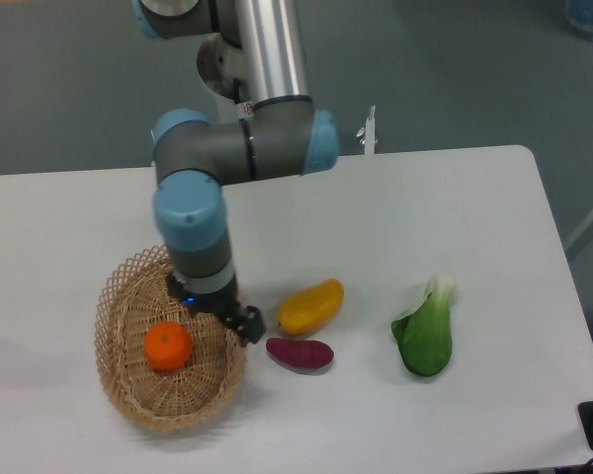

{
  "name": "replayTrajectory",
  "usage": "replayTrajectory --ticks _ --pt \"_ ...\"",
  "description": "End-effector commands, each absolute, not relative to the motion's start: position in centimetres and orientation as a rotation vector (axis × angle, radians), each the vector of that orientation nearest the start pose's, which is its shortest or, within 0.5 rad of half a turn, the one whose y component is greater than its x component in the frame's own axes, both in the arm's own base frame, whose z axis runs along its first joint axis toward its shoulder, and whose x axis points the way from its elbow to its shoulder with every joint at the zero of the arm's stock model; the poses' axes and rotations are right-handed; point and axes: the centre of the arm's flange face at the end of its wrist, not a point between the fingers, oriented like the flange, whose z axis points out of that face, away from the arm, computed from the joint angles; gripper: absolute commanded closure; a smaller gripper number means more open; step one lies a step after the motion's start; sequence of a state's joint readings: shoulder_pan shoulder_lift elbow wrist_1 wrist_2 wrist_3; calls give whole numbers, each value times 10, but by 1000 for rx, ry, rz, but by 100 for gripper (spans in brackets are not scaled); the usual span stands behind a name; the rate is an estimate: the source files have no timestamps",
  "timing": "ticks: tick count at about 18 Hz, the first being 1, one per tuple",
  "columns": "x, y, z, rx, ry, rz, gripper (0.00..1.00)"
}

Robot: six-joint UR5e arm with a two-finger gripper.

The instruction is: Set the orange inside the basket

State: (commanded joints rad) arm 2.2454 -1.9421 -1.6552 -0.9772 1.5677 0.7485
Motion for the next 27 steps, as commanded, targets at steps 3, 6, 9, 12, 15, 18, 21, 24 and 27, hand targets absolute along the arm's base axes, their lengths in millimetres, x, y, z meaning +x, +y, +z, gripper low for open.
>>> replayTrajectory --ticks 3,6,9,12,15,18,21,24,27 --pt "-315 546 309 -3026 207 161 0" --pt "-343 525 311 -3029 289 173 0" --pt "-376 487 322 -3043 382 160 0" --pt "-406 457 330 -3044 433 173 0" --pt "-435 428 327 -3050 469 172 0" --pt "-461 392 329 -3058 535 146 0" --pt "-481 361 326 -3058 599 100 0" --pt "-490 343 322 -3071 596 62 0" --pt "-494 330 315 -3051 710 47 0"
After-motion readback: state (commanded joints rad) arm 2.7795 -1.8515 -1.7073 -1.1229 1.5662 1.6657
